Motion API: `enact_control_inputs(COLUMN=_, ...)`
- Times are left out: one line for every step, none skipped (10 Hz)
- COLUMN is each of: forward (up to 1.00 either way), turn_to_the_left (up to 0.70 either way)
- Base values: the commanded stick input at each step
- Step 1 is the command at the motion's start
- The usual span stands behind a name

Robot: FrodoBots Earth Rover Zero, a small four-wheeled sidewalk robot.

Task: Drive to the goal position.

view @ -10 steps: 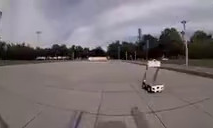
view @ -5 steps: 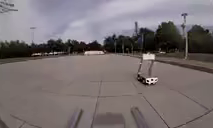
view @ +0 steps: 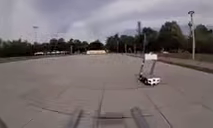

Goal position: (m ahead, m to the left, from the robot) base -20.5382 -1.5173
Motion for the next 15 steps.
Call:
enact_control_inputs(forward=1.00, turn_to_the_left=0.00)
enact_control_inputs(forward=1.00, turn_to_the_left=0.00)
enact_control_inputs(forward=1.00, turn_to_the_left=0.00)
enact_control_inputs(forward=1.00, turn_to_the_left=0.00)
enact_control_inputs(forward=1.00, turn_to_the_left=0.00)
enact_control_inputs(forward=1.00, turn_to_the_left=0.00)
enact_control_inputs(forward=1.00, turn_to_the_left=0.00)
enact_control_inputs(forward=1.00, turn_to_the_left=0.00)
enact_control_inputs(forward=1.00, turn_to_the_left=0.00)
enact_control_inputs(forward=1.00, turn_to_the_left=0.00)
enact_control_inputs(forward=1.00, turn_to_the_left=-0.18)
enact_control_inputs(forward=1.00, turn_to_the_left=-0.27)
enact_control_inputs(forward=1.00, turn_to_the_left=-0.27)
enact_control_inputs(forward=1.00, turn_to_the_left=-0.27)
enact_control_inputs(forward=1.00, turn_to_the_left=-0.27)
